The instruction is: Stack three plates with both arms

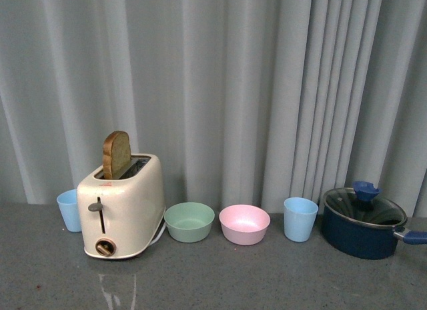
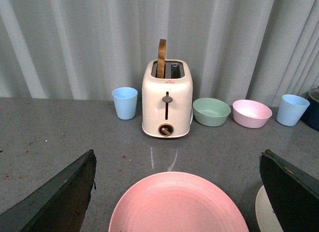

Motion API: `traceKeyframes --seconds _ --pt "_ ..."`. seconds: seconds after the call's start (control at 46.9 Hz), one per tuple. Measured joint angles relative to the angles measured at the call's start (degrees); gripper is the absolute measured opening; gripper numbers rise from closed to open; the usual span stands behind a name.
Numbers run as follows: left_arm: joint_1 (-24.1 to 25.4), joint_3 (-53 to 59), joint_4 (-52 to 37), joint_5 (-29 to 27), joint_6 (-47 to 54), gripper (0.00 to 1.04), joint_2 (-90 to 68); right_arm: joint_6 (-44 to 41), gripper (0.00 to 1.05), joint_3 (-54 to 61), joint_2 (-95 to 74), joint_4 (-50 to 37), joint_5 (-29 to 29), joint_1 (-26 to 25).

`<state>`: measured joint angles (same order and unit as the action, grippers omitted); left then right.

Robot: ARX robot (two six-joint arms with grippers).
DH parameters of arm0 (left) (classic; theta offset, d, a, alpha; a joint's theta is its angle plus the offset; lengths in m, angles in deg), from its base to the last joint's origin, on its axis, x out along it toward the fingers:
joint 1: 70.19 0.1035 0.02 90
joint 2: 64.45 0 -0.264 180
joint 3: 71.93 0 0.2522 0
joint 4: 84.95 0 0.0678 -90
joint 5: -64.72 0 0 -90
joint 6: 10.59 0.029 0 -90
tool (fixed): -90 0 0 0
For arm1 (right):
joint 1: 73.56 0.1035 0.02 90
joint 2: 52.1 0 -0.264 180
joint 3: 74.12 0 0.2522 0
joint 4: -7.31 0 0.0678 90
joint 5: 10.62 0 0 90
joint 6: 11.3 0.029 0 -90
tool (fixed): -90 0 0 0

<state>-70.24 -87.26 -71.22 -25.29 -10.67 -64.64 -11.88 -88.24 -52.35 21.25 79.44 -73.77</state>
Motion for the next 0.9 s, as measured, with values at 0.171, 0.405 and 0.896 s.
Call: traceKeyframes --seconds 0.171,0.405,0.896 --pt "0.0 0.0 0.0 0.0 0.0 0.98 0.0 0.0 0.97 0.0 0.0 0.0 0.0 0.0" --pt "0.0 0.0 0.0 0.0 0.0 0.98 0.0 0.0 0.97 0.0 0.0 0.0 0.0 0.0" --pt "0.0 0.0 0.0 0.0 0.0 0.98 0.0 0.0 0.97 0.0 0.0 0.0 0.0 0.0"
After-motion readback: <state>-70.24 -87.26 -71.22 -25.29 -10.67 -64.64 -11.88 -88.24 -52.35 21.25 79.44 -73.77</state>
